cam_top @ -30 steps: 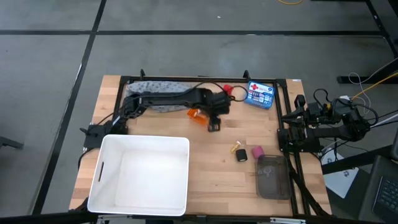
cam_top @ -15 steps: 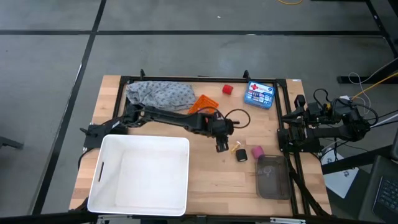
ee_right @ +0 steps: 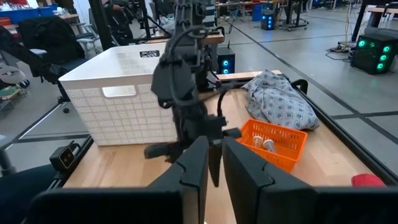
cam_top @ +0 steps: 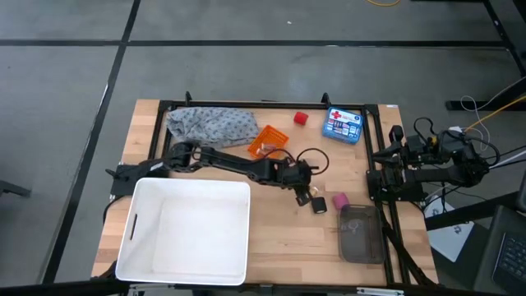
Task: Pick & place medical supplies in basket/bin
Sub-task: Put the yellow pill bottle into the orange bin
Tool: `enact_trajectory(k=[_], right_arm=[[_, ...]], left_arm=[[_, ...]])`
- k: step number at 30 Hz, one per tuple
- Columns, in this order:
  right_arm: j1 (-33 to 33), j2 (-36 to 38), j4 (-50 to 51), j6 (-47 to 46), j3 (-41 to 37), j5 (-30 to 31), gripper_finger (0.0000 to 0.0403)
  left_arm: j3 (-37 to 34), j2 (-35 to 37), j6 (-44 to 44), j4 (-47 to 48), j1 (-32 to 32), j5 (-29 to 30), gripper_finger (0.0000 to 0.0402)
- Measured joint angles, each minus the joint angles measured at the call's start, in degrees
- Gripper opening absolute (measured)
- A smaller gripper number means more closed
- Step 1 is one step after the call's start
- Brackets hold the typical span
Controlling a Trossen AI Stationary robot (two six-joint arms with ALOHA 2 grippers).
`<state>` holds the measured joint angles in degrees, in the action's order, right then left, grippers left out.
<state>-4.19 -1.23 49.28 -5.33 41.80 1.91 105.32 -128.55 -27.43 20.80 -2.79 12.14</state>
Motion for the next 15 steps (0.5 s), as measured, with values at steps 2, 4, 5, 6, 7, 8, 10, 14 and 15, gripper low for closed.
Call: enact_trajectory(k=[2,4,5,6,7,8,10,14,15], right_arm=[[-0.02,0.0,-0.01,0.03,0.0,-0.22,0.0052],[-0.02,0.01,-0.07,0.25,0.0,-1.22,0.0052],[-0.04,0.01,-0.19,0.45,0.0,-1.79,0.0052],[-0.04,-0.01,-0.08,0.64,0.0,-2.3,0.0052],[-0.04,0.0,-0.01,0.85,0.0,-2.71,0.0052],[-0.04,0.01,-0.19,1.11,0.0,-3.05,0.0052],[-0.04,-0.01,-0.13,1.21,0.0,-3.62,0.0052],[-0.04,-0.01,-0.21,1.55,0.0,-4.79,0.0052],[-0.04,-0.01,-0.22,1.59,0.0,-4.81,0.0052]], left_arm=[[-0.05,-1.23,-2.52,-1.56,-0.63,1.84,0.0212],[-0.16,-1.59,-4.79,-0.77,-1.43,3.62,0.0212],[-0.22,-1.6,-5.93,-1.06,-1.78,4.37,0.0212],[-0.15,-1.61,-7.18,-1.75,-2.05,5.0,0.0212],[-0.02,-1.66,-8.3,-1.96,-2.33,5.67,0.0212],[0.0,-1.66,-9.18,-2.18,-2.71,6.12,0.0212],[-0.05,-1.72,-10.64,-2.41,-3.27,6.27,0.0212],[-0.07,-1.86,-12.23,-2.92,-4.39,7.08,0.0212],[-0.07,-1.84,-12.44,-2.95,-4.59,7.74,0.0212]])
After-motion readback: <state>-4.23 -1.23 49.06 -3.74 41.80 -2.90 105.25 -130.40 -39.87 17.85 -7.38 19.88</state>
